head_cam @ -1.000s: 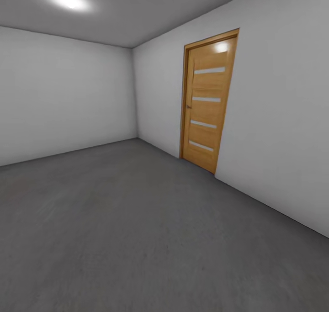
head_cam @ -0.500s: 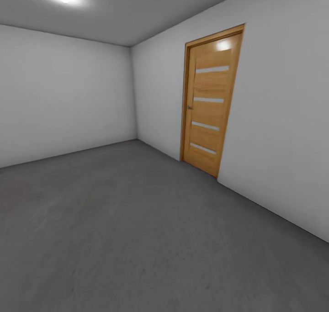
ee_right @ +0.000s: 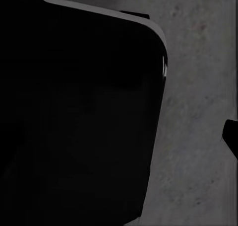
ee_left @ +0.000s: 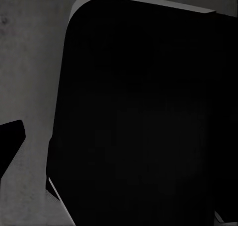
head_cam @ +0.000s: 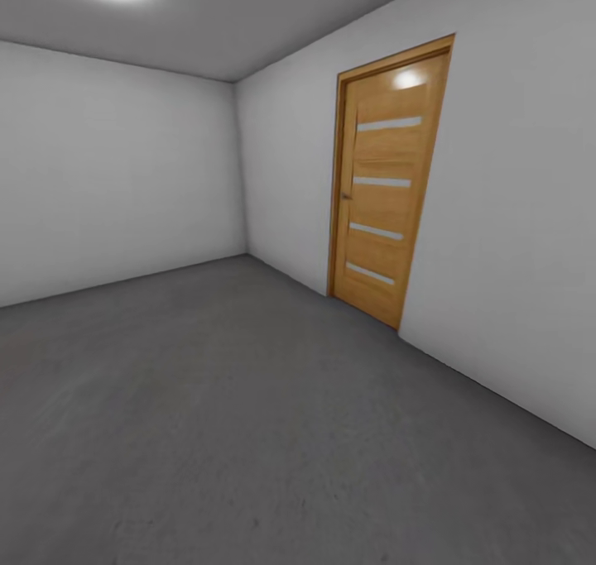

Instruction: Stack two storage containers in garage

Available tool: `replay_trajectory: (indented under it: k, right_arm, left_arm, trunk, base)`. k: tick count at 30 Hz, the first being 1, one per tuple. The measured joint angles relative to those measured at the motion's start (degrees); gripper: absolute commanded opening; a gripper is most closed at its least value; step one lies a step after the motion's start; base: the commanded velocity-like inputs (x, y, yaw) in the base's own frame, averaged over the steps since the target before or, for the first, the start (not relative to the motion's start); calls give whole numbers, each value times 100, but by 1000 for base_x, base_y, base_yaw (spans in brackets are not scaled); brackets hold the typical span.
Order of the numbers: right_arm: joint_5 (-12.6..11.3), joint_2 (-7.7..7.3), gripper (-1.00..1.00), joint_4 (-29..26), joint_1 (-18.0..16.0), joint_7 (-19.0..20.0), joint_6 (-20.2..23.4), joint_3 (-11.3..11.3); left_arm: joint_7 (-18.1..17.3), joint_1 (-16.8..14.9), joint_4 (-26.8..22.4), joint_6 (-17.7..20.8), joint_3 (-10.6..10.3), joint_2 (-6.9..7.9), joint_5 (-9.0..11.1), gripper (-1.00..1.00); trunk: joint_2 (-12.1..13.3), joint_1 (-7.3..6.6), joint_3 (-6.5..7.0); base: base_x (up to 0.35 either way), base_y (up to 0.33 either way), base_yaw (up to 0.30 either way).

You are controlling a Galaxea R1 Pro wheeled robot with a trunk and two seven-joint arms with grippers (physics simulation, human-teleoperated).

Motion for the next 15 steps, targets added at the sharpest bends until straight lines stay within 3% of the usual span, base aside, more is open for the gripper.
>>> replay_trajectory:
  k: [15]
  right_arm:
    - [7, 6, 100, 0, 2, 0, -15, -6]
  left_arm:
    - [0, 0, 0, 1, 0, -9, 2, 100]
  trunk:
    - [0, 0, 0]
  base:
    - [323, 0, 0]
